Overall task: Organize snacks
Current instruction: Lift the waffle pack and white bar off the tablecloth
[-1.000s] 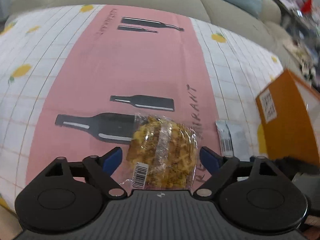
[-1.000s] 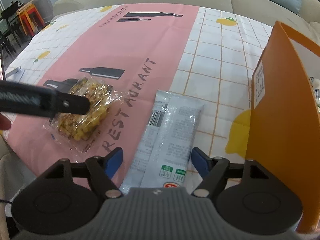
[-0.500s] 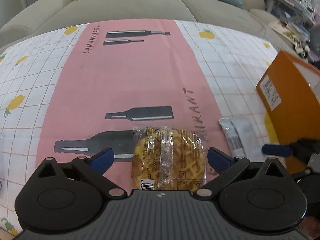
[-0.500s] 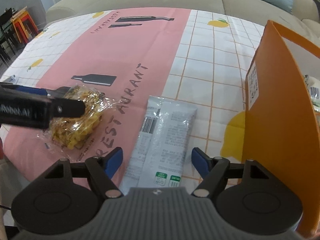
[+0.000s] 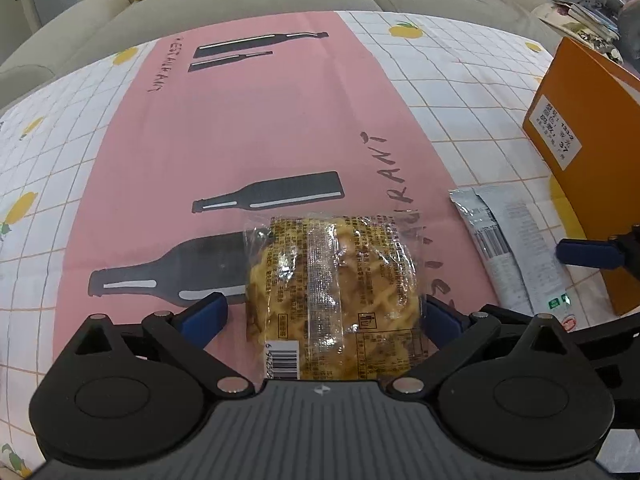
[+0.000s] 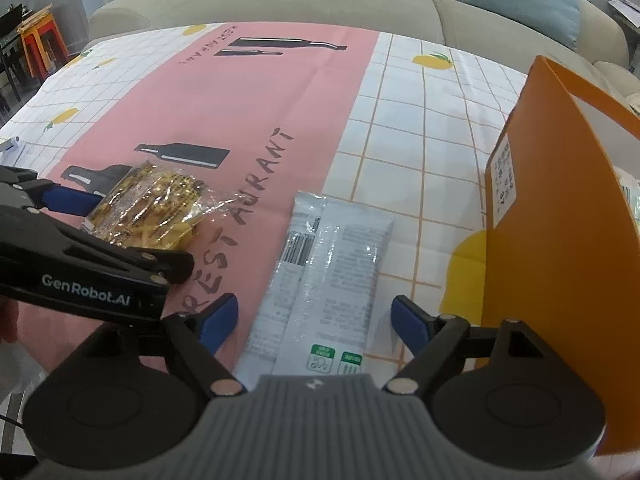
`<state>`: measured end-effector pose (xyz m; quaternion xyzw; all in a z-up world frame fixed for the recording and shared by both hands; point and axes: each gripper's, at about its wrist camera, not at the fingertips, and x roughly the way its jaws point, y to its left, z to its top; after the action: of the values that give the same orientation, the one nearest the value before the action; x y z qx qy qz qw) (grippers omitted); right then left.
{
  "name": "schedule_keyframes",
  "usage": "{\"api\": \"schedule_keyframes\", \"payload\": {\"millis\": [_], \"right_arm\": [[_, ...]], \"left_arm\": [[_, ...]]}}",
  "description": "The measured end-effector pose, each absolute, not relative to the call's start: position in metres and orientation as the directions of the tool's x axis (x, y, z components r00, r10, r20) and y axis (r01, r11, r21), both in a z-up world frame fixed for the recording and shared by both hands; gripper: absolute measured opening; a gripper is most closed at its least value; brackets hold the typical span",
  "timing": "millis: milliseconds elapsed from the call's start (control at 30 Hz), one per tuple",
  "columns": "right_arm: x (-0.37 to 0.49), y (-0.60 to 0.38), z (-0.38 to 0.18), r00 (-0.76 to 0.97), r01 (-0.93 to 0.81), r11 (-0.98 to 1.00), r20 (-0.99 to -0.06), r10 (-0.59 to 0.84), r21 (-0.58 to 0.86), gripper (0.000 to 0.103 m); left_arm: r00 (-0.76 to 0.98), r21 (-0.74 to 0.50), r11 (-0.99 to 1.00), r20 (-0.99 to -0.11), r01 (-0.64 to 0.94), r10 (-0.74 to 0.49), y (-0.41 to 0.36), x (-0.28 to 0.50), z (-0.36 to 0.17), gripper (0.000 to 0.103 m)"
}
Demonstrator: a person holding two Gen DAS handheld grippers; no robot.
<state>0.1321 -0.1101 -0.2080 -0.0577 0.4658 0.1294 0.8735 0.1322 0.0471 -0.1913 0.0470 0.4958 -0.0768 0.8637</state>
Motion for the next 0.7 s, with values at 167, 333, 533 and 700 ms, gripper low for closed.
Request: {"api": "schedule_keyframes", "payload": {"millis": [167,333,533,700], "right_arm": [[0.131,-0.110,-0.209,0.549,-0.273,0.962,-0.818,0.172,0.019,0.088],[0.128,-0.107,-0.211,0.545,-0.280,0.960,-0.819,0.178,0.022,0.094],[0.127,-0.107,-0.212,0.550,-0.279,0.960,-0.815,0.181,0.026,0.095],[0.127,-0.106,-0.212,0.542,-0.286,0.958,-0.819,0.188,0.030,0.096]], "left_arm": [[0.499,0.014,0.991,-0.865,0.135,-0.055,0.045,0.135,-0.192,0.103],[0.553,0.021,0.997,-0.833,0.075,-0.024,0.043,0.128,-0.194,0.103],[0.604,0.080,0.992,-0.797,0.097,0.005,0.036,0.121,-0.194,0.103],[0.593,0.017,0.996,-0.804,0.088,-0.038,0.042,0.125,-0.195,0.103]]}}
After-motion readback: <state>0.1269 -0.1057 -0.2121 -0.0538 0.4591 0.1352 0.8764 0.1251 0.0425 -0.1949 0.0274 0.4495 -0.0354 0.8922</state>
